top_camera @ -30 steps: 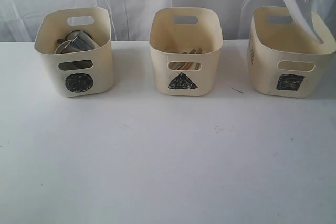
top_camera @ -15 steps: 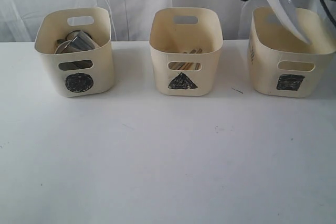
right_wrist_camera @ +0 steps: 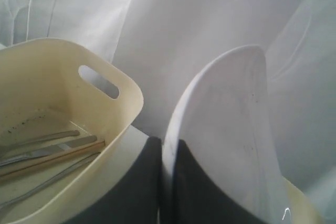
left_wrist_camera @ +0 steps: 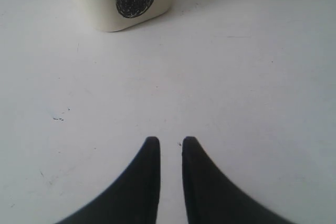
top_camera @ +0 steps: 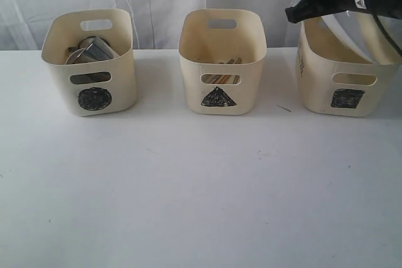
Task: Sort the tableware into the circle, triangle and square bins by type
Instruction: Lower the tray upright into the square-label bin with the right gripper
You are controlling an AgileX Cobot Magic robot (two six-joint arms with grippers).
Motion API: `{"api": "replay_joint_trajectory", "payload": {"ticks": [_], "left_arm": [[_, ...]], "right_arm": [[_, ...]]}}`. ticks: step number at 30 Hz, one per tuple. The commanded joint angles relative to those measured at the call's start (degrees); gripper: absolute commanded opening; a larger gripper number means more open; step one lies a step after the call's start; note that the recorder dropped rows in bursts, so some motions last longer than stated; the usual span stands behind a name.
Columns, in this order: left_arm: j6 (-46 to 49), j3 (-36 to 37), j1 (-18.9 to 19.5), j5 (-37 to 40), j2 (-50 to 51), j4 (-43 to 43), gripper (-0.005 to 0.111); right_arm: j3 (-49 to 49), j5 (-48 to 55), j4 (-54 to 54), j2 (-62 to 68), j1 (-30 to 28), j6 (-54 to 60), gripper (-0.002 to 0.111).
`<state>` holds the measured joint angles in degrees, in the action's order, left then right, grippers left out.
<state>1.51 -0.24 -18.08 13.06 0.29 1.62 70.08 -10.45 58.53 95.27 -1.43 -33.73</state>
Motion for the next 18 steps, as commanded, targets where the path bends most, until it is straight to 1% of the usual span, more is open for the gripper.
{"api": "replay_joint_trajectory", "payload": {"ticks": [1, 18], "left_arm": [[0.0, 0.2, 0.2, -0.2, -0.3, 0.0, 0.022], [0.0, 0.2, 0.2, -0.2, -0.3, 0.0, 0.022]], "right_arm": [[0.7, -2.6, 0.1, -0.1, -1.5, 0.5, 0.0], [0.7, -7.2, -0.2, 4.3, -1.5, -0.1, 0.0]]}}
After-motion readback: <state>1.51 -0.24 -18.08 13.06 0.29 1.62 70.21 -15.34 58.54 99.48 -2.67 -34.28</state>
